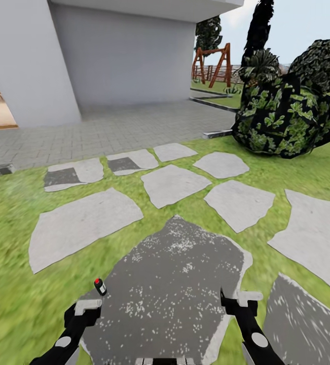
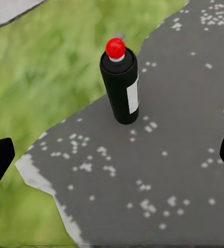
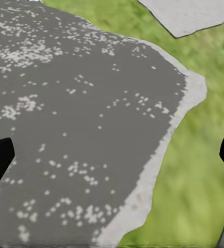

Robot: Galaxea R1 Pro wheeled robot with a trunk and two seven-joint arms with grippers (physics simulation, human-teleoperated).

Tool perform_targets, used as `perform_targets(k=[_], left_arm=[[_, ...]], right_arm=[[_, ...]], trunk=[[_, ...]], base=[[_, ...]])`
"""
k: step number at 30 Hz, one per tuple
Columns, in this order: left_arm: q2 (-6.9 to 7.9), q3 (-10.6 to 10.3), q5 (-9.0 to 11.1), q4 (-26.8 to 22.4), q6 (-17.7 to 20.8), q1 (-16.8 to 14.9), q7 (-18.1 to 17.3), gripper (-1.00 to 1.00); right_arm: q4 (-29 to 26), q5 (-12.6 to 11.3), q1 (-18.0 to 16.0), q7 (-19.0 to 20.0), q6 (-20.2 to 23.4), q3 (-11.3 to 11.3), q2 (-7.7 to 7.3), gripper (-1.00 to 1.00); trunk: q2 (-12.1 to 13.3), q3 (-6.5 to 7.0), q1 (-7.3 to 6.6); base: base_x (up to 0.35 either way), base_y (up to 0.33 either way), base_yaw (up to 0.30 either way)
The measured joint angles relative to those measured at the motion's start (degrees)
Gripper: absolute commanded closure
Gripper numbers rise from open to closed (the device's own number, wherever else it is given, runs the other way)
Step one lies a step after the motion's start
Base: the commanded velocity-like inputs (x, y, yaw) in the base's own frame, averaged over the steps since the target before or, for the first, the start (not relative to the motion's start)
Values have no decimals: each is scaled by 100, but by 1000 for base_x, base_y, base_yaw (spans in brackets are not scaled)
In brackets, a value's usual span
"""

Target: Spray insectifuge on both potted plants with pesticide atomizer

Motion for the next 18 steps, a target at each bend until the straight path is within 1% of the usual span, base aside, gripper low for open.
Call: perform_targets(k=[6,18], left_arm=[[-2,0,2,0,-1,2,1,-100],[-3,0,0,0,-2,-1,2,-100]], right_arm=[[-8,3,0,6,0,9,0,-100],[-16,5,0,9,0,16,0,-100]], trunk=[[-8,-177,15],[-24,-450,46]], base=[[0,0,0],[0,0,0]])
